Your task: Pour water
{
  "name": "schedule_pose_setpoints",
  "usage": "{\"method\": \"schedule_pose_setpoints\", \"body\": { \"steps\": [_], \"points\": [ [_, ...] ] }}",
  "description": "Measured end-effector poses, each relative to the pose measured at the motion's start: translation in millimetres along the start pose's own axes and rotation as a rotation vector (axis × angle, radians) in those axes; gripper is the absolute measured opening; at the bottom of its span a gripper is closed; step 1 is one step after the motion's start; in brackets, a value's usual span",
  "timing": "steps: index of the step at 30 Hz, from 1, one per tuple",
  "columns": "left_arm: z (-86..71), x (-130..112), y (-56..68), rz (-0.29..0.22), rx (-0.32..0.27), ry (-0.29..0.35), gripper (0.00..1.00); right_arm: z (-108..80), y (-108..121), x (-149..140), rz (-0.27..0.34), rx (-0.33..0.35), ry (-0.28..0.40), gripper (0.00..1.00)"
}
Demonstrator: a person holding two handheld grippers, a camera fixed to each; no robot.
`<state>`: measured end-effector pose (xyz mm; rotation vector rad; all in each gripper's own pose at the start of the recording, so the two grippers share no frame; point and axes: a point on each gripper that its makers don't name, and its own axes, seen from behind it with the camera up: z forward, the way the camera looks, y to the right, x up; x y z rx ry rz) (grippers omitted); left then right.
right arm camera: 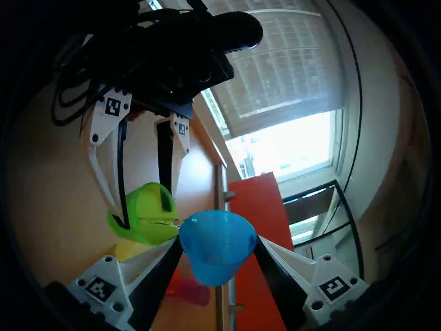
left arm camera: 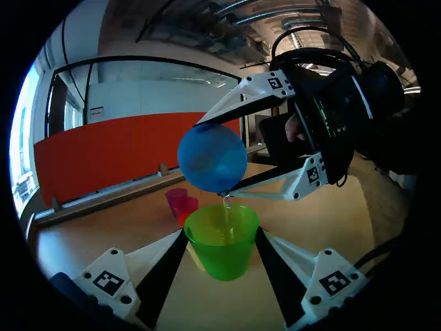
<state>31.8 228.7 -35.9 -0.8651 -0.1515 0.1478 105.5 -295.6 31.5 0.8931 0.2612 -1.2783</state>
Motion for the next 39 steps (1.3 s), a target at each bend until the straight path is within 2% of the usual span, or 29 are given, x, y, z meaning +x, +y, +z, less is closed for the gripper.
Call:
{"method": "schedule_pose_setpoints", "body": {
  "steps": [39],
  "points": [
    [0.6, -1, 3.6, 0.01, -0.007, -0.009, 0.87, -7.0, -5, 13, -0.087, -0.013, -0.008, 0.93]
  ]
}}
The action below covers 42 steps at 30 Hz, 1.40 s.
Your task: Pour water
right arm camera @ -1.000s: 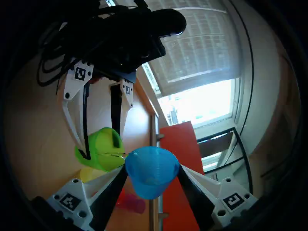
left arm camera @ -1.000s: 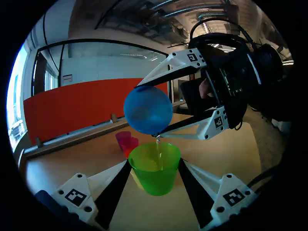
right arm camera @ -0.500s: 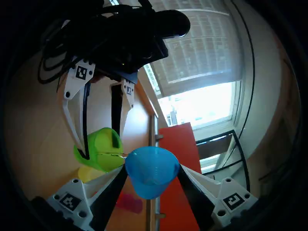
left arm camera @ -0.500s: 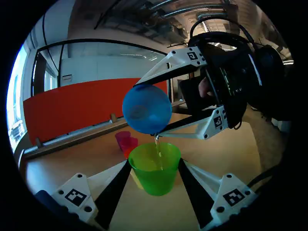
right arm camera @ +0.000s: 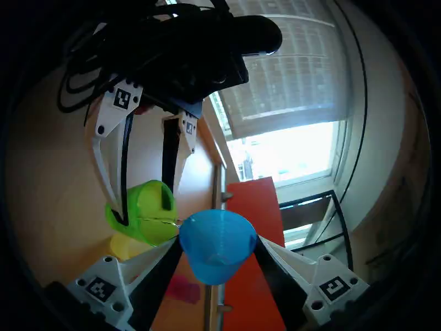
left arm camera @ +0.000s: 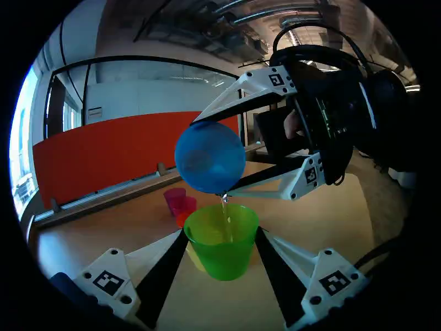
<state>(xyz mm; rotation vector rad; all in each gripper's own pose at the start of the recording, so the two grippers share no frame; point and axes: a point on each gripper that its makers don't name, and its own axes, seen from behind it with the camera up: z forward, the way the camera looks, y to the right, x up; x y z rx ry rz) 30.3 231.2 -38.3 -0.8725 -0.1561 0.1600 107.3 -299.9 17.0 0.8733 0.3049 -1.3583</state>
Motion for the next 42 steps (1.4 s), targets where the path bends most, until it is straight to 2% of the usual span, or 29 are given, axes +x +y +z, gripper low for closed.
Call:
{"method": "schedule_pose_setpoints", "body": {
  "steps": [42],
  "points": [
    [2.5, -3.7, 3.8, 0.002, -0.006, -0.006, 0.87, -0.6, -5.7, 3.0, -0.1, -0.012, -0.013, 0.92]
  ]
}}
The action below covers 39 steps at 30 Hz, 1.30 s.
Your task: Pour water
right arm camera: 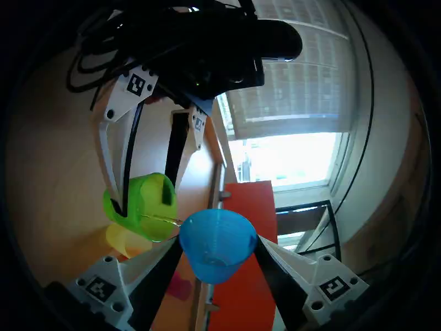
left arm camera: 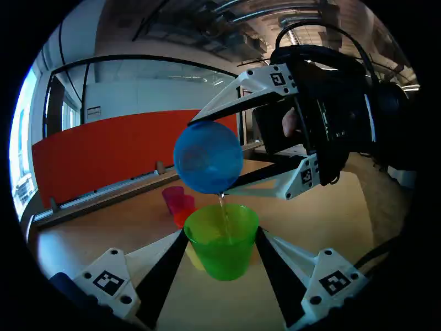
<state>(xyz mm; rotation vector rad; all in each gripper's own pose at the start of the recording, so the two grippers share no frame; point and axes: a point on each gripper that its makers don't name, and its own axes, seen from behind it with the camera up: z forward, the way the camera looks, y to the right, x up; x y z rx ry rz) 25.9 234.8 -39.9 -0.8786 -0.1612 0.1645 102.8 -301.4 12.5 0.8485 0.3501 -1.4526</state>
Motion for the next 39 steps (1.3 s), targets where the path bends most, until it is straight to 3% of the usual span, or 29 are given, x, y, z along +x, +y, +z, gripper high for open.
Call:
{"method": "schedule_pose_setpoints", "body": {
  "steps": [39],
  "points": [
    [1.3, -1.1, 0.0, 0.003, 0.002, -0.002, 0.87, 5.6, -1.9, -1.7, -0.1, -0.007, -0.004, 0.93]
  ]
}}
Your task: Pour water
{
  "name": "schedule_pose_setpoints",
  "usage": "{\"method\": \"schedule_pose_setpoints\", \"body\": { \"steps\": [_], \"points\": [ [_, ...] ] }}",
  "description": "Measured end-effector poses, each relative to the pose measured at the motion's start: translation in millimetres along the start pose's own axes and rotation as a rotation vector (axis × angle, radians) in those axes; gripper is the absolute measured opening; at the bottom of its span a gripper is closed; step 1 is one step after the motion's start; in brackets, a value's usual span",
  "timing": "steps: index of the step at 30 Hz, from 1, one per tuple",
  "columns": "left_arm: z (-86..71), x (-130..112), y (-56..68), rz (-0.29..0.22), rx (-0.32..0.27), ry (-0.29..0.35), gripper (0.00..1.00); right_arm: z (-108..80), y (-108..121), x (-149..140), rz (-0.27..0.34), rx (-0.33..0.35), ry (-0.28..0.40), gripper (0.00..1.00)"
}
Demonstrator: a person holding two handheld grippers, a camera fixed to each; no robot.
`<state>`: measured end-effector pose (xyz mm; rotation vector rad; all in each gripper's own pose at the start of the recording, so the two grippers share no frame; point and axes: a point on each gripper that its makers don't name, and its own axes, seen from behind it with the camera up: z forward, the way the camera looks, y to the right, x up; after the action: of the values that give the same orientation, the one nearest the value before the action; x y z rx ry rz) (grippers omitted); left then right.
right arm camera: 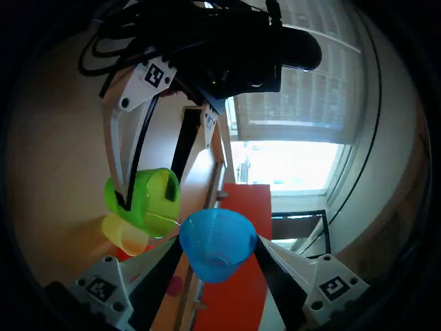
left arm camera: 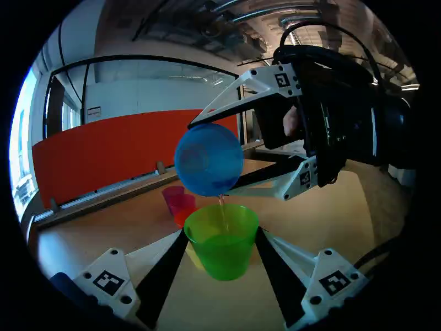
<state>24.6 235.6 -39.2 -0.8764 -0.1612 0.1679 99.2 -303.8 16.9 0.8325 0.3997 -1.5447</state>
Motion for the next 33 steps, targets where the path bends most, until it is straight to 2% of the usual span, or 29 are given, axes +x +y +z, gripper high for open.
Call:
{"method": "schedule_pose_setpoints", "body": {
  "steps": [9, 33],
  "points": [
    [0.6, 0.6, 0.6, 0.002, -0.002, 0.001, 0.87, -3.0, -2.4, 6.3, -0.025, 0.0, -0.001, 0.93],
    [-0.6, 1.6, -1.7, 0.003, 0.0, 0.004, 0.87, 3.5, -5.9, 6.1, -0.097, -0.005, -0.007, 0.93]
  ]
}}
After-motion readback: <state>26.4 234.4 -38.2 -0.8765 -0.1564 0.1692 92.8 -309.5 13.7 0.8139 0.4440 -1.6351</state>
